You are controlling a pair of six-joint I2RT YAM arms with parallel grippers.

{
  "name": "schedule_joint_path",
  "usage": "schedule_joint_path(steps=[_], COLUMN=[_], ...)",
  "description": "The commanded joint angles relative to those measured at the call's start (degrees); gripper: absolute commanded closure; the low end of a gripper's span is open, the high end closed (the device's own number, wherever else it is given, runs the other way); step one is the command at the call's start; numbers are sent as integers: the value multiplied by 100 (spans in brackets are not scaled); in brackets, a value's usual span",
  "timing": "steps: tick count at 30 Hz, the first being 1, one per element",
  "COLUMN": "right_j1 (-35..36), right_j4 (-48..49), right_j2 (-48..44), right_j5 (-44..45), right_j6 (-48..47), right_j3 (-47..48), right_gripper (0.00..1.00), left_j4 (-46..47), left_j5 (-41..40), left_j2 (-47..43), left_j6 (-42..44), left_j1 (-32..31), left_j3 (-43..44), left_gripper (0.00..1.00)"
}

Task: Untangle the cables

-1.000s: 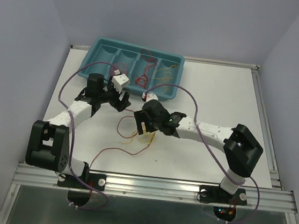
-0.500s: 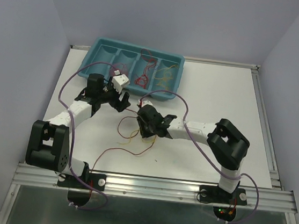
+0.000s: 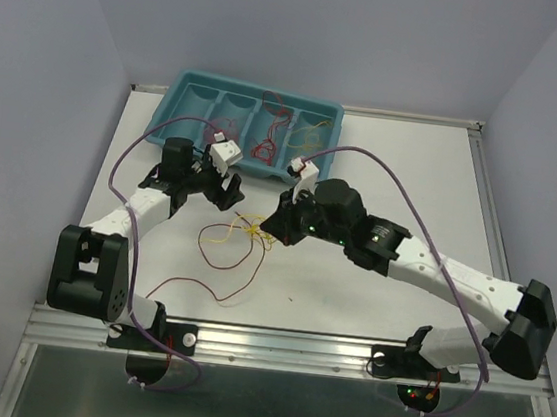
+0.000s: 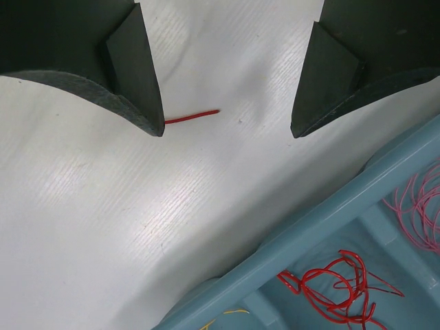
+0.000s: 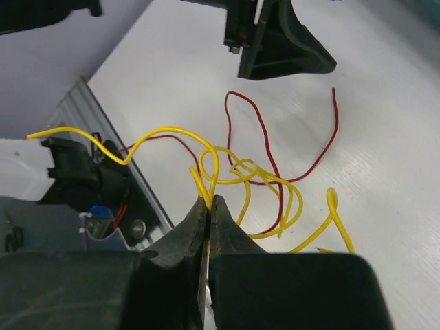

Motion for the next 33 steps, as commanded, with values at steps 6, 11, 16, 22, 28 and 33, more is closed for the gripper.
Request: schedule_joint_path(steps=[6, 11, 16, 22, 28, 33], right_j1=[16, 25, 25, 25, 25, 24], right_j4=[708, 823, 814, 814, 1007, 1034], right_j2=[-1385, -1746, -1896, -1958, -1993, -2037], right_j5=[-383, -111, 83, 57, -84, -154], right_j6=[-184, -166, -210, -219, -210, -184], right_j3=[-443, -619, -813, -848, -883, -883], right_gripper=[99, 99, 100, 100, 100, 99], left_j4=[-124, -327, -1852, -4772, -5381, -5267], left_j5=[577, 1392, 3105, 3785, 3794, 3724], left_j2=[-400, -453, -330, -216, 83, 442], left_j6=[201, 158, 1892, 5533, 6529, 6434], left_j1=[71, 483, 1143, 1126, 968, 758], left_j3=[223, 329, 706, 970, 935, 1058], left_gripper=[14, 11, 7, 3, 3, 9])
